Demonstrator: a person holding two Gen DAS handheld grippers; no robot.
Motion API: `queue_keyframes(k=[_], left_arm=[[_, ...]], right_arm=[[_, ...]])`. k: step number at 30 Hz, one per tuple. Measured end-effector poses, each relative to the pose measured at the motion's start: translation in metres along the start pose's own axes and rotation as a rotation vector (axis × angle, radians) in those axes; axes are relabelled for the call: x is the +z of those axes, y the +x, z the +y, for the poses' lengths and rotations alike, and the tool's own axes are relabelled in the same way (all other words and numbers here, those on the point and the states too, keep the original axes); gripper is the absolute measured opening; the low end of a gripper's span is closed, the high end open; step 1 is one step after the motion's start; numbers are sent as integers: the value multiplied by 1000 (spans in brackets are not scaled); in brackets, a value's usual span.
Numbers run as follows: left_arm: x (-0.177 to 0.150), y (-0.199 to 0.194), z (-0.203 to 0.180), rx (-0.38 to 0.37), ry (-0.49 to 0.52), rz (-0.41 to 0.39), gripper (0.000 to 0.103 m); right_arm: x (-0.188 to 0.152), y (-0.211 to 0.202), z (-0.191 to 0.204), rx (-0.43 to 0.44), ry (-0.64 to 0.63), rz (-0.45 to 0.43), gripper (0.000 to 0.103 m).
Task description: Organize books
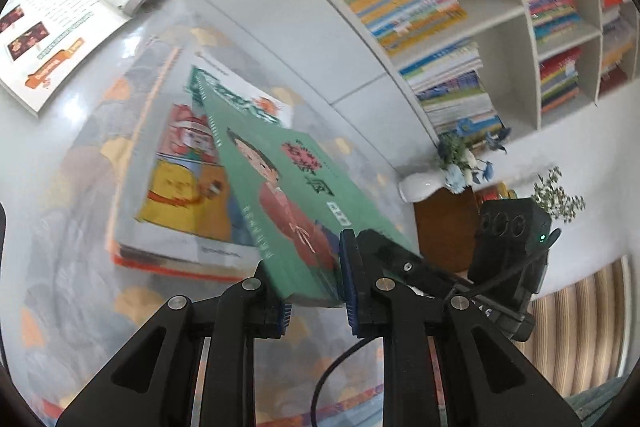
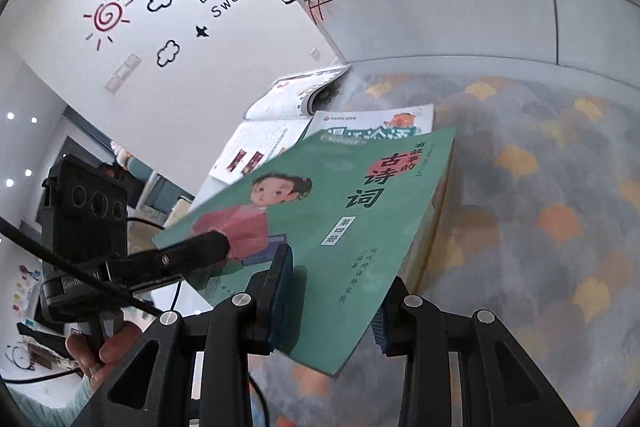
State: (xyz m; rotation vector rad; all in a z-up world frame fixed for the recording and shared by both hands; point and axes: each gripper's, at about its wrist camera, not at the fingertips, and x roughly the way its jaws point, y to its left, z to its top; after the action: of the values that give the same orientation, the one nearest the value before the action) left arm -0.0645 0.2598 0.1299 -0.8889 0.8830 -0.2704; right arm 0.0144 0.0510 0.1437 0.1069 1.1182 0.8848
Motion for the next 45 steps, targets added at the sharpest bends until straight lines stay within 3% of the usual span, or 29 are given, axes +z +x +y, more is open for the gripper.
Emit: queue_keyframes(k=[8,15,20,23,25,27,30,33,34,36,38,39,40,42,43,45], left_arm=[[23,13,34,-9,-19,33,15],[20,17,54,10,-44,70,15],[11,3,67,135,-42,55,19],[5,-11,68,299,-3,22,22],[-1,-19,56,405,75,0,23],[-5,-23,41,438,130,-12,23],[-11,-20,5,479,245,-27,25],[-20,-11,-46,491,379,-58,26],[-23,-8,-65,478,413,-71,28],[-26,-5,-96,454,443,-110,35],[-27,-3,-126,499,464,-192,62],[-29,-4,-143,538,483,-259,82],[-32,-7,-160,549,509,-326,87],[-39,-10,-188,539,551,-393,88],[-41,-9,-202,536,572,-404,89],[-50,-2,-229,529,613,-405,103]], right_arm=[[14,36,0,-55,50,32,34],[13,55,-6,-87,105,69,34],[6,68,-8,-91,136,101,34],[-1,76,-6,-120,123,134,36],[-6,78,-7,-152,118,158,36],[-11,69,-10,-184,122,148,36],[-23,42,-11,-329,106,111,40],[-35,1,-13,-421,113,40,45],[-38,-16,-14,-456,117,6,52],[-45,-50,-15,-525,120,-71,55],[-50,-85,-16,-584,119,-147,55],[-52,-105,-16,-611,124,-187,55],[-54,-126,-17,-636,133,-230,55],[-59,-159,-20,-661,150,-299,57],[-62,-183,-24,-681,164,-346,62],[-68,-216,-30,-704,184,-410,74]])
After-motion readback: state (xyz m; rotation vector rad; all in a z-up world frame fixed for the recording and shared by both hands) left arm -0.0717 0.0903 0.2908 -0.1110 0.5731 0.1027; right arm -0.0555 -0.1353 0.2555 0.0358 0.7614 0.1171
